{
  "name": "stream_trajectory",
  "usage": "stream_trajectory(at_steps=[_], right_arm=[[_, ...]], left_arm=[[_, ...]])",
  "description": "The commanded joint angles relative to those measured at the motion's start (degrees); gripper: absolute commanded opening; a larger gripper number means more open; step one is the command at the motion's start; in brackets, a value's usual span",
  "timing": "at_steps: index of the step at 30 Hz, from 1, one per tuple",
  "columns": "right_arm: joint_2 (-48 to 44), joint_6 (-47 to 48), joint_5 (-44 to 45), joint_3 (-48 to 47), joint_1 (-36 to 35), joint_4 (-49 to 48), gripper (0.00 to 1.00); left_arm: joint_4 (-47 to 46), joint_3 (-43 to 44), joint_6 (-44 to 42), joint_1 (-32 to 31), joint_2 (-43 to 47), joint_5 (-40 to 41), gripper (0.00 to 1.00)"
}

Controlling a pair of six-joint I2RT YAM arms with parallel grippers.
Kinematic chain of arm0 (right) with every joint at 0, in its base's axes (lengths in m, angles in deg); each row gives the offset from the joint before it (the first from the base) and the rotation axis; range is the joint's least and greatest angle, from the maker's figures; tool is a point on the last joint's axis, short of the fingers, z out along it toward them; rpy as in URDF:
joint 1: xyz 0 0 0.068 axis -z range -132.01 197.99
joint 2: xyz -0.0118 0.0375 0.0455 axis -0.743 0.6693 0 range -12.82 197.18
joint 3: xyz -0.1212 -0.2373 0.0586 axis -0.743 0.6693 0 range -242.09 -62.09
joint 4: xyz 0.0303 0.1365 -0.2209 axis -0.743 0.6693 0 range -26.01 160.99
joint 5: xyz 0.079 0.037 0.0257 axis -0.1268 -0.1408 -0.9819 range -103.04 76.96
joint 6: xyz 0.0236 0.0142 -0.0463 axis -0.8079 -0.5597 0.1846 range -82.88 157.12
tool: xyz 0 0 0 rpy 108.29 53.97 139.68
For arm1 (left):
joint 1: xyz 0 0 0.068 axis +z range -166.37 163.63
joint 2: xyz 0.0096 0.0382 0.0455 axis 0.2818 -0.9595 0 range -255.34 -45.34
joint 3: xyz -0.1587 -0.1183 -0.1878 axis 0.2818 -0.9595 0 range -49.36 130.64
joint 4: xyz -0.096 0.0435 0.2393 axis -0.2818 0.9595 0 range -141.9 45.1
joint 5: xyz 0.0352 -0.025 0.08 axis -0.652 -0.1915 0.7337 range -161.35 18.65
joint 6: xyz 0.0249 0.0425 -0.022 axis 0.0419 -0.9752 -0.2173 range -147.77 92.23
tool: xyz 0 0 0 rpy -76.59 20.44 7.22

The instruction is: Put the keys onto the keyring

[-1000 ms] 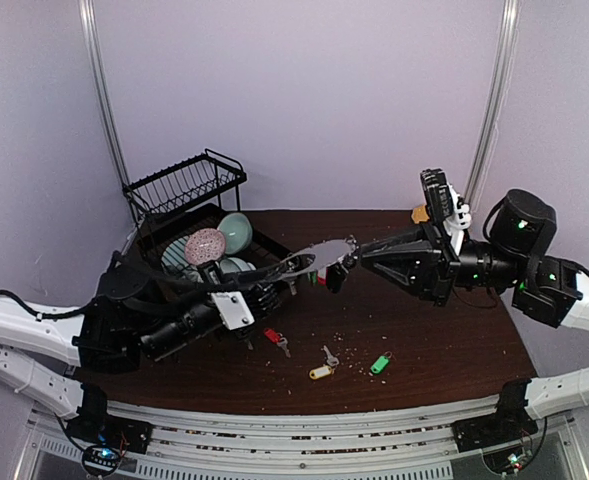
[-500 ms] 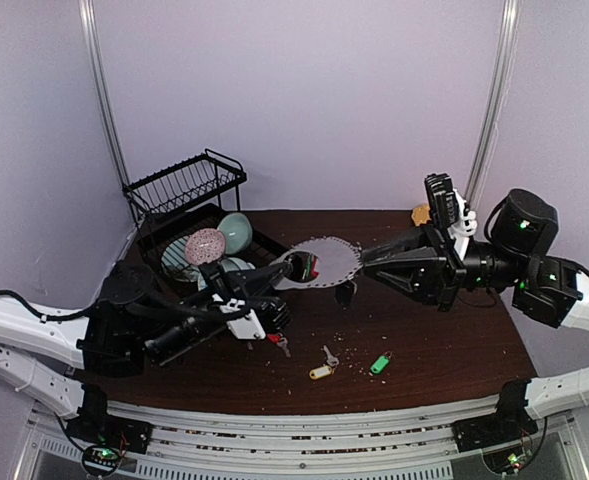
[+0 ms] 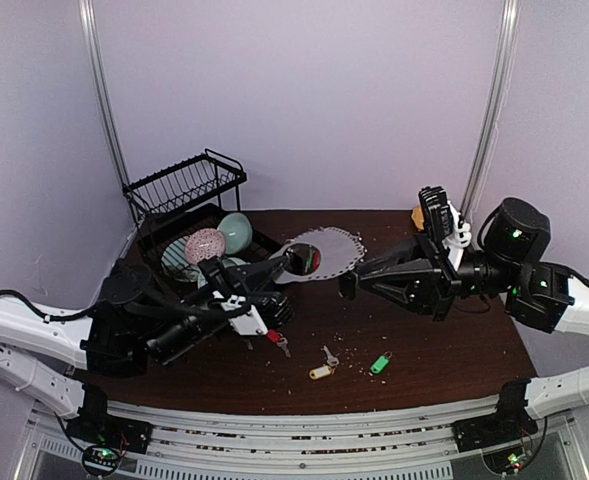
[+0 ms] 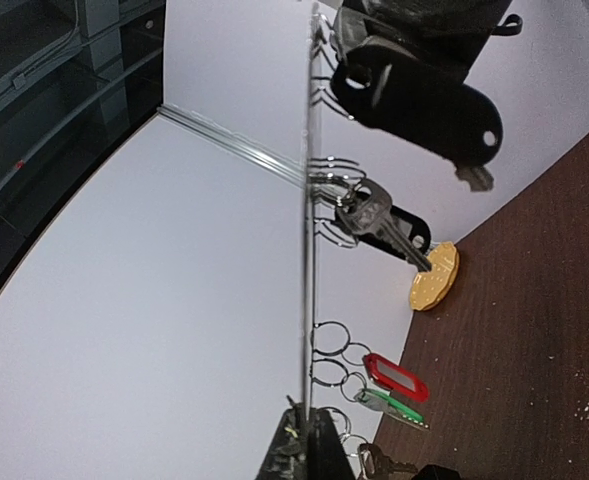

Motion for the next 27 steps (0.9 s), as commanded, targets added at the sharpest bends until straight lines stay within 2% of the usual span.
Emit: stream_trajectory(at_steps=[1, 11, 18, 22, 27], right_arm=[[-0.5, -1.6, 0.9, 0.8, -0.2, -6.5, 0.22], [0.1, -3.9, 3.1, 1.9, -0.2, -8.3, 0.24], [0.6, -5.5, 3.4, 2.1, -0.2, -11.6, 0.25], [1.3, -6.6, 2.4, 1.7, -0.3, -12.5, 0.29], [2.1, -7.8, -2.1, 2.0, -0.5, -13.6, 0.29]], left_arm=[[-6.1, 2.4, 0.7, -0.4, 0.3, -1.2, 0.00], [-7.0, 2.4, 2.6, -0.6, 1.1, -3.1, 0.00], [-7.9, 2.2, 0.8, -0.9, 0.2, -2.7, 0.00], [-8.0, 2.3, 0.8, -0.9, -0.2, -2.2, 0.00], [-9.0, 2.9, -0.1, -0.9, -1.3, 0.8, 0.00]])
